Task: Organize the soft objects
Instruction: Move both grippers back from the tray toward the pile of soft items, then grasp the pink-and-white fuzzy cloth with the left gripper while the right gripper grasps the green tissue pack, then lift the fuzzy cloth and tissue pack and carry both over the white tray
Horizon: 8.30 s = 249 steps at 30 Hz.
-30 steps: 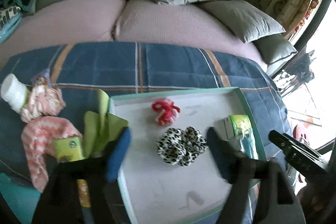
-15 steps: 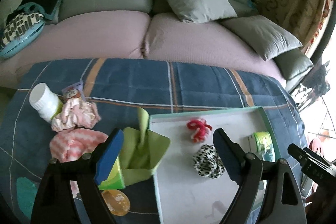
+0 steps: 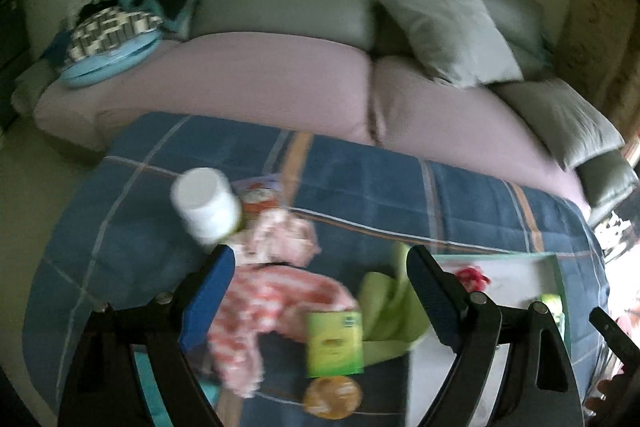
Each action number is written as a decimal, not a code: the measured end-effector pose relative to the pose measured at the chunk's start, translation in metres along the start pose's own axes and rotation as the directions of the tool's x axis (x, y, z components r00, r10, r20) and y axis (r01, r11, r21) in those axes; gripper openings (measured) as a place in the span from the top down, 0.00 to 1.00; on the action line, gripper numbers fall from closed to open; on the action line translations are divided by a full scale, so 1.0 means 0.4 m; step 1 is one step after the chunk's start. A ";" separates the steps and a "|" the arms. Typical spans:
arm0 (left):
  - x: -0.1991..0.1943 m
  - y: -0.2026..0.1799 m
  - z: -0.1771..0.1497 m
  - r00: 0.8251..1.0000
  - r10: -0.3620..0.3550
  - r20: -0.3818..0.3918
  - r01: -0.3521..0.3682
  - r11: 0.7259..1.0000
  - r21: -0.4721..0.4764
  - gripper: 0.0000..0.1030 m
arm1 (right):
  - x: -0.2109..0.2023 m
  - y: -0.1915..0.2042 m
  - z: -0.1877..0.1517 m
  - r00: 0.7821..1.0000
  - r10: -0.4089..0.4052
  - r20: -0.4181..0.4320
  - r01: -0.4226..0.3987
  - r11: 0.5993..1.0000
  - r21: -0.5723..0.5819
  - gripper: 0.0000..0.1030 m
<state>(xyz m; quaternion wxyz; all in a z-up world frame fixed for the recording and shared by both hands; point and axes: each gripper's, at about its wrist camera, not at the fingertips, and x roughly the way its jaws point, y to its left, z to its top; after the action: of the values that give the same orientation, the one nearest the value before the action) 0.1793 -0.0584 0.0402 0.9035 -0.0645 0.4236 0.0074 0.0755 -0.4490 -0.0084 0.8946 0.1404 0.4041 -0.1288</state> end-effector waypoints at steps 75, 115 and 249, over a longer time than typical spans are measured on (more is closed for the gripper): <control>0.154 0.074 -0.076 0.956 -0.119 -0.270 0.088 0.989 -0.122 0.16 | 0.138 0.491 -0.142 0.928 0.306 -0.211 -0.361 0.880 -0.309 0.38; 0.259 0.176 -0.102 0.935 -0.046 -0.352 -0.042 0.971 -0.237 0.20 | 0.219 0.693 -0.293 0.860 0.340 -0.379 -0.487 0.769 -0.415 0.38; -0.028 -0.434 -0.215 0.803 -0.453 -0.386 0.554 0.806 0.206 0.80 | -0.157 -0.048 -0.016 0.972 0.176 0.156 -0.189 0.979 0.072 0.51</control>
<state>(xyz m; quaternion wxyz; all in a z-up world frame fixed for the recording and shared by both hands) 0.1182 -0.2407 0.0135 0.7899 -0.0342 0.5263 -0.3129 0.0242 -0.4572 0.0323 0.9233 0.2057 0.3158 -0.0734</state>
